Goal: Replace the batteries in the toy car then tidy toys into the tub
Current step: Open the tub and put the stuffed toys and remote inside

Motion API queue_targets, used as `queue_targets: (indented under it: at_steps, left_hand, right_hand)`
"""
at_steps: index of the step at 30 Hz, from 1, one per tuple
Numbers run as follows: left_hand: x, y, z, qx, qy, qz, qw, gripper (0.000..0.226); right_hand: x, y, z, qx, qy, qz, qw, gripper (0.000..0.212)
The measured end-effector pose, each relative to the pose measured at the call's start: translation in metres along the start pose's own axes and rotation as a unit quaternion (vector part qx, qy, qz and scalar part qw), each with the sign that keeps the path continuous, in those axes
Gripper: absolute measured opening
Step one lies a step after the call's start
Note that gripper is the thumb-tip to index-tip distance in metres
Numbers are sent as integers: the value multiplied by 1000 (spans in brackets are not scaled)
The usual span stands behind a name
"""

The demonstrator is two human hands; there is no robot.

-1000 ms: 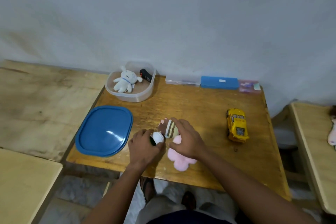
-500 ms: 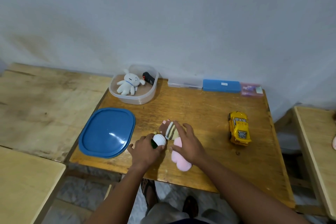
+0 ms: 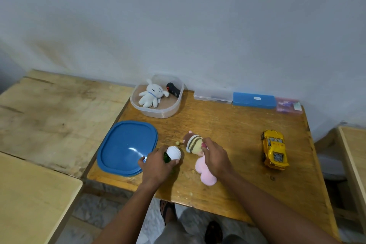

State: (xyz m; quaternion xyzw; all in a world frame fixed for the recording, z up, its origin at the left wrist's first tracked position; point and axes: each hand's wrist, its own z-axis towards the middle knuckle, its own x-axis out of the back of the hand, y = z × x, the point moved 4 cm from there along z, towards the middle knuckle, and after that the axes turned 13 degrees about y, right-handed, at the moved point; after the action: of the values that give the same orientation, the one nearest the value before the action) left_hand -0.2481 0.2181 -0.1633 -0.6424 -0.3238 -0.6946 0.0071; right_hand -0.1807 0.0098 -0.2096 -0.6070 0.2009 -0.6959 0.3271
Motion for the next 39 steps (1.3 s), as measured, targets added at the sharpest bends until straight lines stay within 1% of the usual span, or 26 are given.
queue_targets:
  at_steps: [1, 5, 9, 11, 14, 16, 19, 22, 25, 27, 29, 30, 32, 33, 35, 37, 39]
  left_hand:
    - [3, 0, 4, -4, 6, -4, 1000, 55]
    - [17, 2, 26, -34, 42, -46, 997, 51]
    - [45, 10, 66, -85, 102, -115, 984, 56]
    - [61, 16, 93, -112, 134, -126, 977, 59]
    - [81, 21, 140, -139, 164, -120, 969, 61]
    - [89, 20, 173, -150, 155, -103, 971, 63]
    - [92, 13, 217, -164, 112, -85, 976, 67]
    - [83, 6, 251, -189, 68, -58, 978, 67]
    - [71, 0, 273, -211, 31, -50, 976, 67]
    - [65, -4, 284, -225, 20, -36, 973, 65]
    - [59, -8, 292, -241, 4, -16, 970, 62]
    - [56, -9, 295, -252, -7, -6, 968, 61]
    - [50, -9, 297, -274, -29, 14, 961, 60]
    - [47, -8, 296, -283, -39, 21, 958, 60]
    - [42, -7, 295, -292, -54, 26, 954, 60]
    - [39, -7, 293, -296, -68, 26, 953, 58]
    - [35, -7, 293, -293, -82, 19, 952, 57]
  right_hand:
    - [3, -2, 5, -3, 20, 2, 1000, 13]
    - [13, -15, 26, 4, 81, 9, 997, 17]
    - [24, -37, 62, -32, 179, 29, 983, 5]
    - [27, -55, 89, -34, 225, 46, 973, 5]
    - [23, -88, 136, -17, 240, 70, 968, 8]
    - [13, -113, 167, 10, 236, 77, 969, 11]
    - [-16, -142, 209, 25, 221, 50, 974, 12]
    - [-48, -159, 242, 44, 210, -5, 977, 6]
    - [-73, -167, 259, 12, 176, -47, 983, 16]
    - [-87, -167, 262, -3, 183, -51, 982, 21]
    - [-99, -161, 259, -13, 180, -64, 981, 30]
    - [-106, -155, 257, -29, 149, -72, 986, 34]
    - [-120, -142, 252, -73, 52, -86, 992, 35]
    - [-125, -137, 248, -77, 24, -95, 992, 37]
    - [-127, -135, 241, -44, -2, -133, 990, 39]
    - [-125, -136, 237, -6, -35, -193, 981, 38]
    - [-120, -137, 238, 16, -64, -248, 967, 28]
